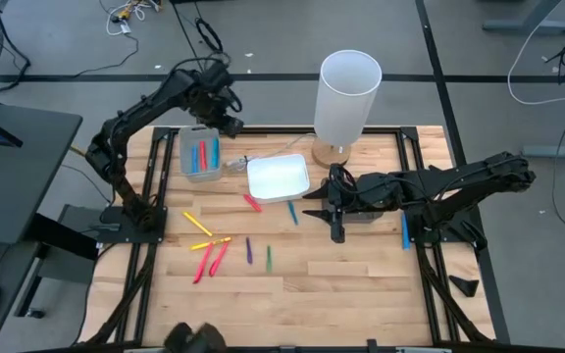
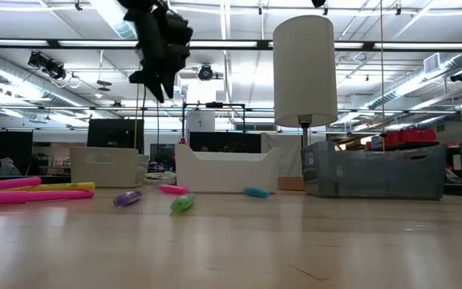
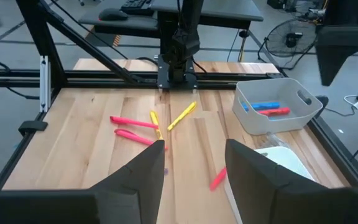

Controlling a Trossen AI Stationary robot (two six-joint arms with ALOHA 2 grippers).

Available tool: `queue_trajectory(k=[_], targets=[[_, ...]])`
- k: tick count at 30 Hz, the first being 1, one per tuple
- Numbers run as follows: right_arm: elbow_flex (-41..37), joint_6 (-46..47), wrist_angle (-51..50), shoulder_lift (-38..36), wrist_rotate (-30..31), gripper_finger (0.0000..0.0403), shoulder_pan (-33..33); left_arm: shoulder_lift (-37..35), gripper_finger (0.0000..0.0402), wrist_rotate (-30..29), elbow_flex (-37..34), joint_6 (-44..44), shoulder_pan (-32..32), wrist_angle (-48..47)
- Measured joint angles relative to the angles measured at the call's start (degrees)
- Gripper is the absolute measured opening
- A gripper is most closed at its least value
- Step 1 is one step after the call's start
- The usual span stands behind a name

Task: Pick & Place Markers
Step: Put the blue highlighter pen into the gray bin

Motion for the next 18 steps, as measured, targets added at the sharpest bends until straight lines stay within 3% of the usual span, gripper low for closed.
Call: queue_trajectory(k=[3, 8, 18], targets=[[0.0, -2.0, 0.0, 0.0, 0.0, 0.0171, 0.0, 0.0, 0.0172, 0.8, 0.9, 4.0, -4.4, -1.5], [0.0, -5.1, 1.2, 0.0, 0.0, 0.0171, 0.0, -0.6, 0.0172, 7.8, 0.9, 9.1, -10.9, 3.1], [0.0, 1.8, 4.0, 0.0, -0.1, 0.0171, 0.0, -3.3, 0.0172, 11.4, -0.5, 10.7, -21.5, 13.7]])
